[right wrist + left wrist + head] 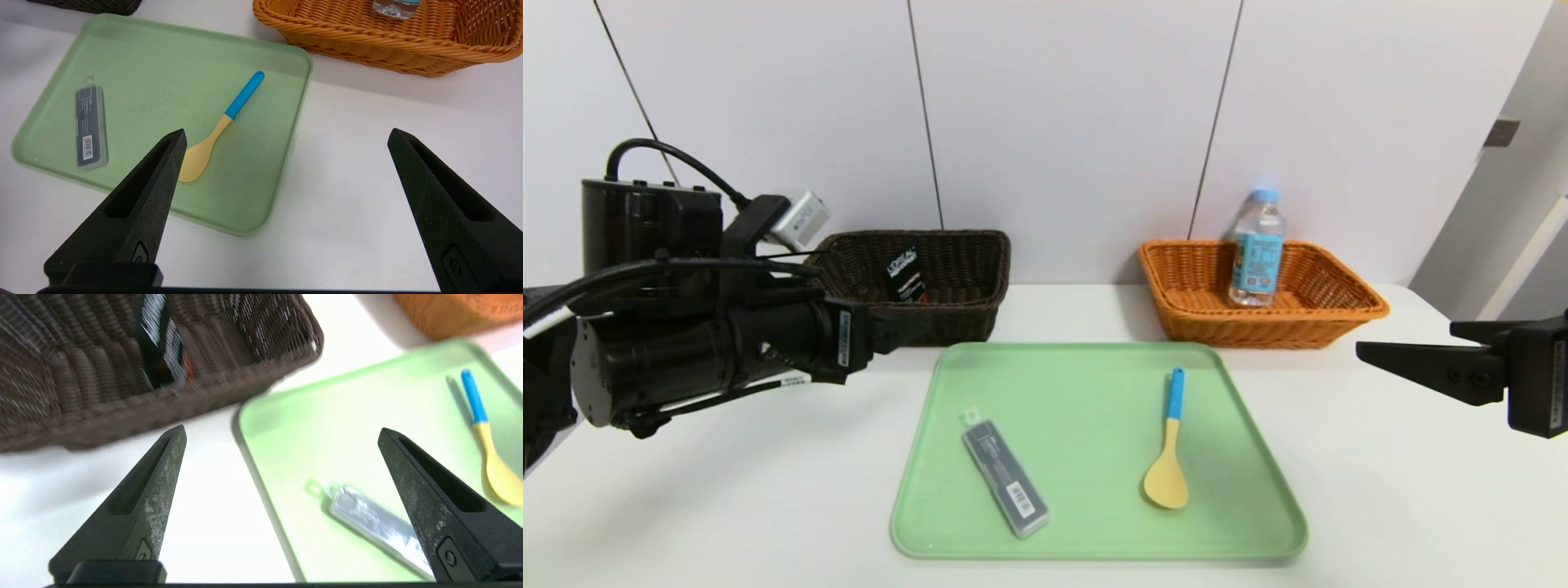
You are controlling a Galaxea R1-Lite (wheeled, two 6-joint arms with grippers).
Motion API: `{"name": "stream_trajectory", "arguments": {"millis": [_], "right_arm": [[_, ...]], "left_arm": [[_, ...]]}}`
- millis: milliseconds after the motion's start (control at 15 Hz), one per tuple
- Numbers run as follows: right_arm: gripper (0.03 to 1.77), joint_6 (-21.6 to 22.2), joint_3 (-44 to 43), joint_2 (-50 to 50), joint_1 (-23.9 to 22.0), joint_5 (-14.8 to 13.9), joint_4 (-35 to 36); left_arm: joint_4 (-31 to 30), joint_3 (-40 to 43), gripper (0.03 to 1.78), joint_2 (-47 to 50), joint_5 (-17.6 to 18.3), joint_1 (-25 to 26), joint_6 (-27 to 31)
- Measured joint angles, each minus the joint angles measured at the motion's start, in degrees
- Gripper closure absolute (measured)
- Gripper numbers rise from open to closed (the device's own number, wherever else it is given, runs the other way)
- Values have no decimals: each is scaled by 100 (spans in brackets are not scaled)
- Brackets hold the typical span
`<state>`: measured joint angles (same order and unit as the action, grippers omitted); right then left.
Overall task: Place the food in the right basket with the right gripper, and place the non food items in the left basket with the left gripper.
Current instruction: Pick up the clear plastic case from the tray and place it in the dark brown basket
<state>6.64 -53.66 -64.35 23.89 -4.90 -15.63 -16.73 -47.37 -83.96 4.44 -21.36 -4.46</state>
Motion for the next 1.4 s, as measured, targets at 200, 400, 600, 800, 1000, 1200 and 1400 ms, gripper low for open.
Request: {"name": "stream_trajectory", "arguments": {"millis": [200,400,600,800,1000,1200,1400], "right_arm": [[10,22,5,13,0,2,1],[10,88,13,27,6,6,4],[10,116,17,29,33,11,4],[10,126,61,33,46,39,9],[10,160,113,35,50,46,12],[10,215,166,38,52,52,12],[10,243,223,44,52,85,15]], "left_arm": [[656,57,14,105,-233,-597,-262],[997,51,13,89,-512,-1122,-524],[1389,-96,12,-94,-727,-1463,-959],[1749,-461,12,-446,-989,-1740,-1749],[2160,-955,12,-868,-1679,-1960,-2274],[2615,-1348,12,-1204,-1994,-2315,-2872],[3009,-1696,12,-1557,-2295,-2621,-3440]]}}
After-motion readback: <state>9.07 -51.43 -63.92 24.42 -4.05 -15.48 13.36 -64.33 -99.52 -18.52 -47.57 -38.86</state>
